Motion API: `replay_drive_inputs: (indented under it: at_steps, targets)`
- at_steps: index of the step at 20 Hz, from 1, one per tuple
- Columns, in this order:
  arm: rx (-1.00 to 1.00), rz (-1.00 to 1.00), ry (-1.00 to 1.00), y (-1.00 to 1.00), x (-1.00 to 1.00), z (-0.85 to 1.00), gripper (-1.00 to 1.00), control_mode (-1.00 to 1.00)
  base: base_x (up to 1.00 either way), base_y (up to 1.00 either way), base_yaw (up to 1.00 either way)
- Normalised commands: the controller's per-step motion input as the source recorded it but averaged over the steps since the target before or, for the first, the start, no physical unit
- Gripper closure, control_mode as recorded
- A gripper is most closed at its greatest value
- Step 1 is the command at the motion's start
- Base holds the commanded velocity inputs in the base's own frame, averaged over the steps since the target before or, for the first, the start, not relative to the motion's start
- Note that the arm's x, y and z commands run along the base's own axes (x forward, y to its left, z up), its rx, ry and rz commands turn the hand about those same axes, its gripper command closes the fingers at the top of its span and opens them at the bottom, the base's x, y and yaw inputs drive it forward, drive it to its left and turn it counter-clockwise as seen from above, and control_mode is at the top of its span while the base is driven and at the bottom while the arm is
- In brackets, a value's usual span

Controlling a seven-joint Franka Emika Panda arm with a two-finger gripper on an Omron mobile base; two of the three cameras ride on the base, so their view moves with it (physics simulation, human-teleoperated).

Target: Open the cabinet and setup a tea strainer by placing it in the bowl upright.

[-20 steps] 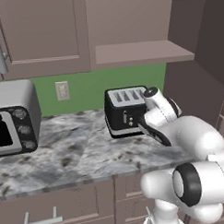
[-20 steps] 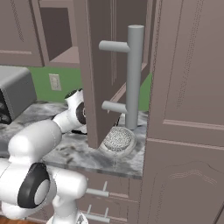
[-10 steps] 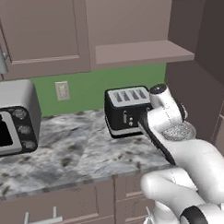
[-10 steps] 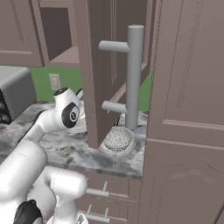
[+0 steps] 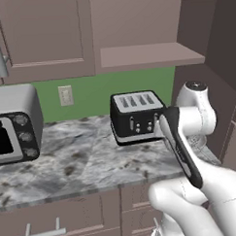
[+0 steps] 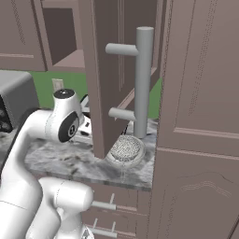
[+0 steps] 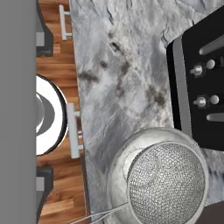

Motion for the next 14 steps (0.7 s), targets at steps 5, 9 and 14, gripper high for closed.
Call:
replay_drive_inputs:
  at_steps: [5, 9, 14]
  targets:
    - [0.21, -0.05, 0.00, 0.34, -0.40, 0.51, -1.00, -1.00, 0.00, 0.00, 0.00]
    - [0.06, -0.05, 0.00, 0.27, -0.27, 0.46, -1.00, -1.00, 0.00, 0.00, 0.00]
    - [0.00, -0.03, 0.00, 0.28, -0.22, 0.29, -1.00, -1.00, 0.00, 0.00, 0.00]
